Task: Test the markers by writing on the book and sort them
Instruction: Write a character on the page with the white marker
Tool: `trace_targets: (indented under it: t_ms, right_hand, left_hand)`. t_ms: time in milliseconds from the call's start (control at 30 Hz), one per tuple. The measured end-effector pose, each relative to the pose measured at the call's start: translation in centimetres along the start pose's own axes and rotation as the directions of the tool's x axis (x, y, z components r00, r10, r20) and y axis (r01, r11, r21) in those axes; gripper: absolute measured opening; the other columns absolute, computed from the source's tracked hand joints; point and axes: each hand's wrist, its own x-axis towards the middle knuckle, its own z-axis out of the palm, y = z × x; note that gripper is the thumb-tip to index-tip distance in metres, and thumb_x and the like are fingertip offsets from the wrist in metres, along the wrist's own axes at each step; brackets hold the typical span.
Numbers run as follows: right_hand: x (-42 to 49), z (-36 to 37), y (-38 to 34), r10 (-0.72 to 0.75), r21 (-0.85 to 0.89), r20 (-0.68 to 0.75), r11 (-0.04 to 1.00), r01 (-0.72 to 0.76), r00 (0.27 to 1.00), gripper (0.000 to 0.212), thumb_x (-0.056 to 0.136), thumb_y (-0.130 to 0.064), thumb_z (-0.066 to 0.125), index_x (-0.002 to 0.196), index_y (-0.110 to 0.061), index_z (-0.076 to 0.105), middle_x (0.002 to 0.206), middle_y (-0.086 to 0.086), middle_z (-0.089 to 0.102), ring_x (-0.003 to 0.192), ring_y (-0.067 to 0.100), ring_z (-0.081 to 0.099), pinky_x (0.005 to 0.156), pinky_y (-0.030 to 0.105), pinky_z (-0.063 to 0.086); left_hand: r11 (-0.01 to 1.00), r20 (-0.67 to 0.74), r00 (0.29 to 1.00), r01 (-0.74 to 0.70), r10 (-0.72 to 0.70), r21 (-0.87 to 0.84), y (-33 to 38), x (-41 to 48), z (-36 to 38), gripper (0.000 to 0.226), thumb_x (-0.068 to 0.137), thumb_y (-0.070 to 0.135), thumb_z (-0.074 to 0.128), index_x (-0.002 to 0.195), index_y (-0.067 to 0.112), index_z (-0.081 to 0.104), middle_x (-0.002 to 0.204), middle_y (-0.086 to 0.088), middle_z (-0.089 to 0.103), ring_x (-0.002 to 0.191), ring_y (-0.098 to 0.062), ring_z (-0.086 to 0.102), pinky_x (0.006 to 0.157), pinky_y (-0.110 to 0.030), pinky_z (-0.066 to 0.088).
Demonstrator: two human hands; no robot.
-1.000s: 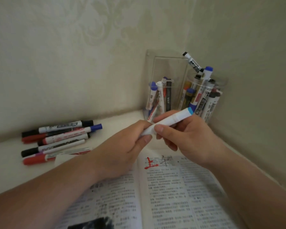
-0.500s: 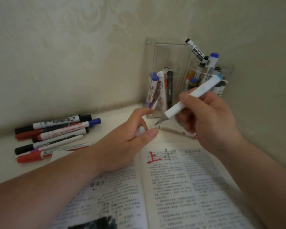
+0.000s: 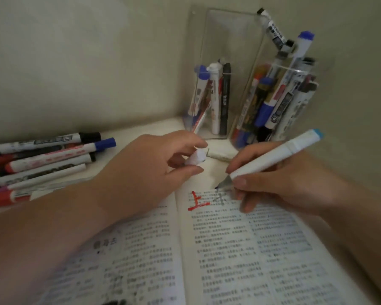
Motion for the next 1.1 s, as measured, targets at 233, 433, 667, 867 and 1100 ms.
trace_targets:
  t_ms: [233, 433, 667, 867, 1100]
  right_hand:
    - [0.5, 0.5, 1.0, -0.106, -0.164, -0.073, 0.982, 0.093, 0.992, 0.010, 0.085, -0.005, 0.078, 0.079, -0.006, 0.070, 0.058, 0.016, 0.061, 0.046, 0.027, 0.056, 0.044, 0.029, 0.050]
    - [0.6, 0.6, 1.0, -0.137, -0.212, -0.126, 0.971, 0.109, 0.982, 0.011, 0.087, -0.007, 0.074, 0.080, -0.001, 0.067, 0.052, 0.010, 0.059, 0.039, 0.025, 0.054, 0.042, 0.029, 0.047]
    - [0.1, 1.1, 0.4, -0.103, -0.263, -0.135, 0.963, 0.064, 0.986, 0.010, 0.088, -0.009, 0.075, 0.083, -0.003, 0.069, 0.056, 0.009, 0.061, 0.042, 0.017, 0.057, 0.042, 0.026, 0.048]
    - [-0.2, 1.1, 0.3, -0.105, -0.291, -0.135, 0.955, 0.061, 0.985, 0.010, 0.088, -0.005, 0.073, 0.081, -0.003, 0.067, 0.053, 0.007, 0.059, 0.040, 0.020, 0.057, 0.042, 0.026, 0.048]
    - [-0.5, 1.4, -0.1, -0.104, -0.317, 0.002, 0.943, 0.099, 0.995, 0.008, 0.086, -0.006, 0.076, 0.081, -0.002, 0.071, 0.060, 0.010, 0.067, 0.050, 0.021, 0.057, 0.044, 0.027, 0.048]
  left_hand:
    - [0.969, 0.016, 0.977, -0.213, 0.213, 0.125, -0.1, 0.1, 0.1, 0.022, 0.091, 0.043, 0.063, 0.111, 0.036, 0.070, 0.094, 0.026, 0.060, 0.084, 0.005, 0.058, 0.076, -0.013, 0.044]
    - [0.961, 0.058, 0.971, -0.238, 0.232, 0.138, -0.2, 0.0, 0.4, 0.023, 0.089, 0.036, 0.066, 0.111, 0.031, 0.073, 0.100, 0.019, 0.057, 0.082, -0.007, 0.061, 0.074, -0.015, 0.046]
    - [0.970, 0.106, 0.971, -0.223, 0.212, 0.098, 0.0, -0.4, 0.2, 0.028, 0.092, 0.049, 0.058, 0.113, 0.035, 0.071, 0.104, 0.020, 0.056, 0.092, -0.006, 0.062, 0.080, -0.014, 0.046]
    - [0.959, 0.124, 0.965, -0.248, 0.232, 0.134, -0.1, -0.4, 0.4, 0.026, 0.092, 0.046, 0.059, 0.111, 0.036, 0.072, 0.108, 0.021, 0.055, 0.096, -0.007, 0.062, 0.081, -0.024, 0.048]
    - [0.961, 0.134, 0.966, -0.238, 0.219, 0.145, -0.3, -0.3, 0.3, 0.030, 0.090, 0.052, 0.055, 0.110, 0.037, 0.072, 0.110, 0.022, 0.054, 0.101, -0.004, 0.059, 0.085, -0.019, 0.046]
